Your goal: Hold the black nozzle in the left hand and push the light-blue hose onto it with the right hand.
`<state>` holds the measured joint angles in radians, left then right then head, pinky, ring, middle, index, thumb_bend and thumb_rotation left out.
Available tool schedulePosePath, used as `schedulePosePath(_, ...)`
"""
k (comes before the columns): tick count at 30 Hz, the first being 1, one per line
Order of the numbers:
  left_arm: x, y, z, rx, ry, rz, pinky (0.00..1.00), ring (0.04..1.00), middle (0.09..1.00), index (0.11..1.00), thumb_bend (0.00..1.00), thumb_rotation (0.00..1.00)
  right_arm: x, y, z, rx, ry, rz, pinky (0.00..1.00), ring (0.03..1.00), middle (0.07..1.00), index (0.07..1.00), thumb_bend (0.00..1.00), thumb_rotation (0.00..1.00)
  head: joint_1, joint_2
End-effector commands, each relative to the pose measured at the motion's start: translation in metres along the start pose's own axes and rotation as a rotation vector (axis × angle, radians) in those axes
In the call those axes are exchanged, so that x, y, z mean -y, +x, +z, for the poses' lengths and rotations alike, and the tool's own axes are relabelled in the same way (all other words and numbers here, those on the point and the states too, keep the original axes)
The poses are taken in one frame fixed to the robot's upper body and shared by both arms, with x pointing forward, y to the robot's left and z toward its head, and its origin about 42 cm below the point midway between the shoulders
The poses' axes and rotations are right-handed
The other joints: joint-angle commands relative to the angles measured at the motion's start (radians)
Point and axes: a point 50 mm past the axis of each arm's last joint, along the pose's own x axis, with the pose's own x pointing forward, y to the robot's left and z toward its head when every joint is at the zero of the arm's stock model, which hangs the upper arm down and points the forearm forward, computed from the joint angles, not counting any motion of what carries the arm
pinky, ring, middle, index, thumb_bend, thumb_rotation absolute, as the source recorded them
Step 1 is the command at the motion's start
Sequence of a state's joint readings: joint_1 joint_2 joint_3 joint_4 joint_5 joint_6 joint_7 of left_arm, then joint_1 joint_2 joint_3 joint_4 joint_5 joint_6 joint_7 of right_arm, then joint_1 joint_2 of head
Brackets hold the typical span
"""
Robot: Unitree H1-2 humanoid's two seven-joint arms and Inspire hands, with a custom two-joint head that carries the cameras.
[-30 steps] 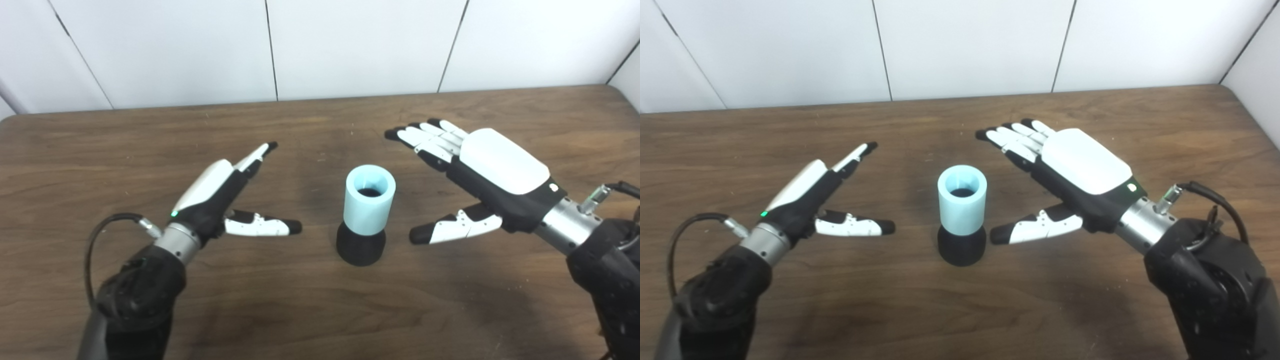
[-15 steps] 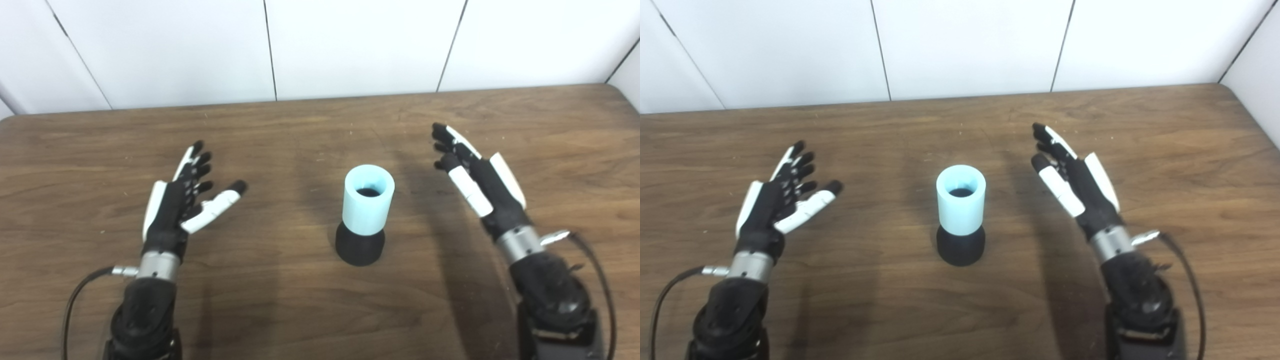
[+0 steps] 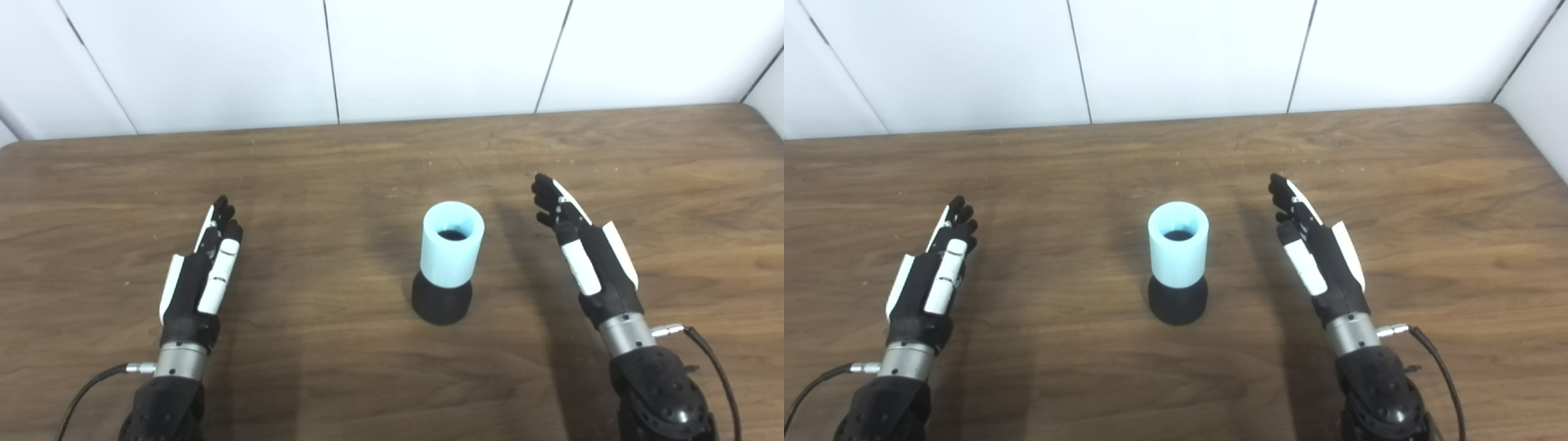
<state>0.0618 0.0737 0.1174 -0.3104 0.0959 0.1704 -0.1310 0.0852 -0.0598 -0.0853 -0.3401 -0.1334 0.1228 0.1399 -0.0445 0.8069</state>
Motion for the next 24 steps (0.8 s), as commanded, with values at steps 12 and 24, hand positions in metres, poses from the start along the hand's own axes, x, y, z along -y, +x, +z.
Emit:
schedulePosePath(12,-0.001,-0.012,-0.014,0.03,-0.01,-0.005,1.0,1.0,0.996,0.985,0.52,0.9,-0.004,-0.009,-0.017,0.05,0.18,0.011,1.0,1.0,0.987,0.982,0.6,1.0,0.008,0.016)
schedulePosePath(24,0.011,-0.021,-0.028,0.095,-0.003,0.055,0.96,0.967,0.966,0.958,0.5,0.89,0.003,-0.014,-0.031,-0.005,0.254,-0.019,1.0,1.0,0.986,0.974,0.61,1.0,0.109,-0.014)
